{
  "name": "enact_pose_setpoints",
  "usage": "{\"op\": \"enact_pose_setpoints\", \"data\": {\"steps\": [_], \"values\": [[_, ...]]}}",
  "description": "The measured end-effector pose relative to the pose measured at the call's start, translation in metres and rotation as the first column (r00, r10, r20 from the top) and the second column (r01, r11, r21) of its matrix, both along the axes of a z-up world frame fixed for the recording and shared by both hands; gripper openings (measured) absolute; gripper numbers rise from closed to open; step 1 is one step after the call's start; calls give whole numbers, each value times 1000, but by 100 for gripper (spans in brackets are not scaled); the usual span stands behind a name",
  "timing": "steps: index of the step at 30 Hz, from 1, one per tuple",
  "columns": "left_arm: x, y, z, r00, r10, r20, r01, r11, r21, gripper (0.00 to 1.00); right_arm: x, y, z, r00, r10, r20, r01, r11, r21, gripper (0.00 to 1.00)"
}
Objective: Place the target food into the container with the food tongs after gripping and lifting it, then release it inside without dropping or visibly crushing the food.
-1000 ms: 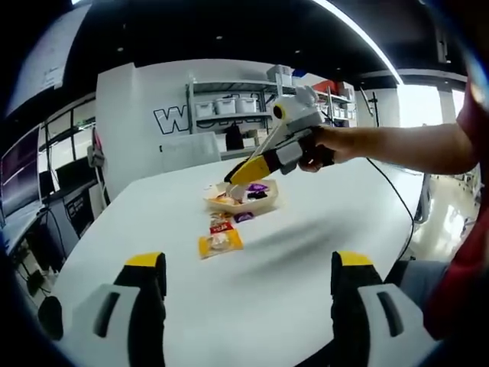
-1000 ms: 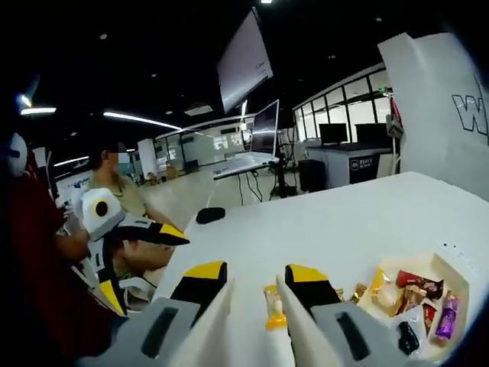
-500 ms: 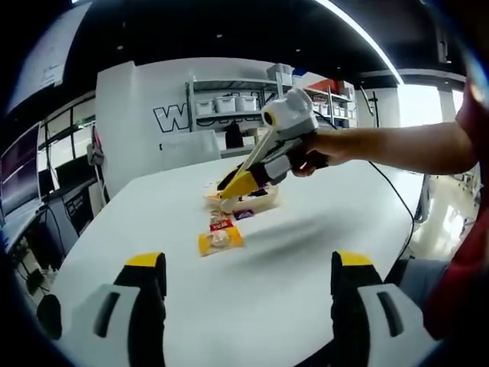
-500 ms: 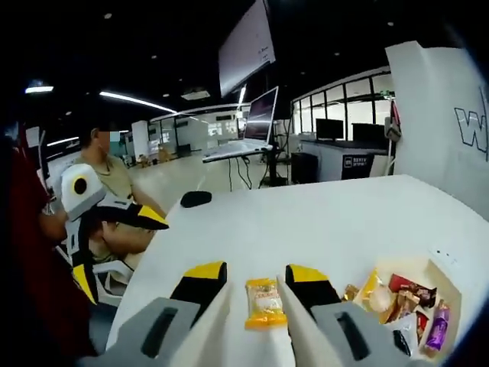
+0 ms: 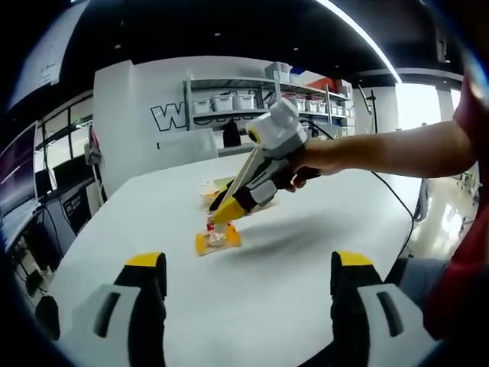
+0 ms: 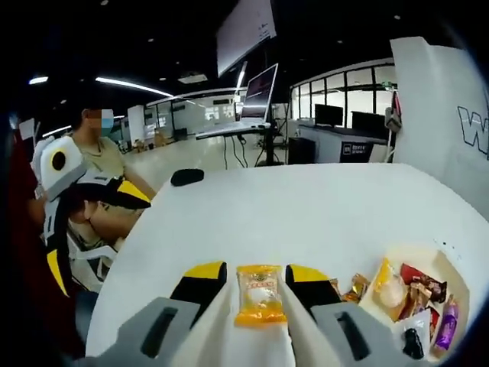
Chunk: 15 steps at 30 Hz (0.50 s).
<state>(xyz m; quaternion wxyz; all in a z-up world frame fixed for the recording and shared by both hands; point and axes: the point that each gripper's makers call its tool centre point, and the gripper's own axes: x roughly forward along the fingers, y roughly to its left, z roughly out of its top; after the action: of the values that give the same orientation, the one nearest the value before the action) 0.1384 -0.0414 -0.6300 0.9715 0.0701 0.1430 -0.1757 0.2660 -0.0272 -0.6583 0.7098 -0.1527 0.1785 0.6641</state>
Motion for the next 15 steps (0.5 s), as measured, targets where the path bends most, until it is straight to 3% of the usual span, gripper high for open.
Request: {"op": "enact_pose_setpoints", "data": {"steps": [15], "values": [[4, 9, -3, 1000, 16, -11, -16, 1000, -1, 86, 2, 11, -20, 998, 40, 51, -36, 997, -61, 26]]}}
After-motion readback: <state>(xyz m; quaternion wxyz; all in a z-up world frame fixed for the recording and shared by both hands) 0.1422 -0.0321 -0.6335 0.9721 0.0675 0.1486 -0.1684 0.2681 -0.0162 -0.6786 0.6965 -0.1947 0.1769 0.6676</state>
